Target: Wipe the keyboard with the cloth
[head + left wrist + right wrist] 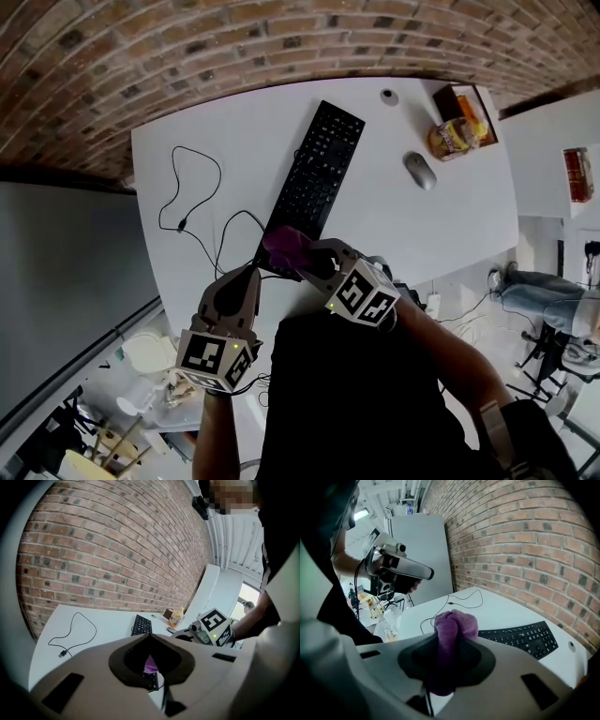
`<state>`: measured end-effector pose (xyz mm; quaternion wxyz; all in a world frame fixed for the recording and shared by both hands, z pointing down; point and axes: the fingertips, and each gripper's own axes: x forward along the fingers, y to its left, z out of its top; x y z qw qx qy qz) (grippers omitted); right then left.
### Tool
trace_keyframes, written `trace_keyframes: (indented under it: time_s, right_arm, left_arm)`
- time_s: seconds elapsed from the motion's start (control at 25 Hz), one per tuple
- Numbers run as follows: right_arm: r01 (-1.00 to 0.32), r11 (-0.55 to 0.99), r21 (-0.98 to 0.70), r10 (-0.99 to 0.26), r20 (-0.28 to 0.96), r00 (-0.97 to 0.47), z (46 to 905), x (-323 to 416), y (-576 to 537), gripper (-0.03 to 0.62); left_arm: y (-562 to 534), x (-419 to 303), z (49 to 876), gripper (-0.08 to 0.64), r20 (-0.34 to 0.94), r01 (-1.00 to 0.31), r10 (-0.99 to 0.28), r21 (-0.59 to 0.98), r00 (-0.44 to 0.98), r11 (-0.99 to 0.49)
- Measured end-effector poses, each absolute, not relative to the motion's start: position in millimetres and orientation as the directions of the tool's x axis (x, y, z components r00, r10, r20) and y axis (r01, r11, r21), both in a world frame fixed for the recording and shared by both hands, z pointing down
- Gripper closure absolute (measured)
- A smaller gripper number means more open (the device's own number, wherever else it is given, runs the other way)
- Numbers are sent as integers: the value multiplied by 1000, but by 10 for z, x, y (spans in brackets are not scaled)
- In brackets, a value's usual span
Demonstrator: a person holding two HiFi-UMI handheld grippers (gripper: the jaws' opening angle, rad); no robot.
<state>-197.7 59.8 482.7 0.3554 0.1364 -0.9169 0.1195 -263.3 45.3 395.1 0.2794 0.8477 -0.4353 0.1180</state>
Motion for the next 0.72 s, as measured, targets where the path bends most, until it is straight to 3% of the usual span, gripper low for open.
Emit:
trace_keyframes:
  time_s: [0.72]
  right_arm:
    - [-266, 947, -179, -47, 742, -668, 5363, -2173, 766, 494]
  left_arm:
    - [387, -2609, 4057, 546, 473, -798, -643, 379, 603, -469]
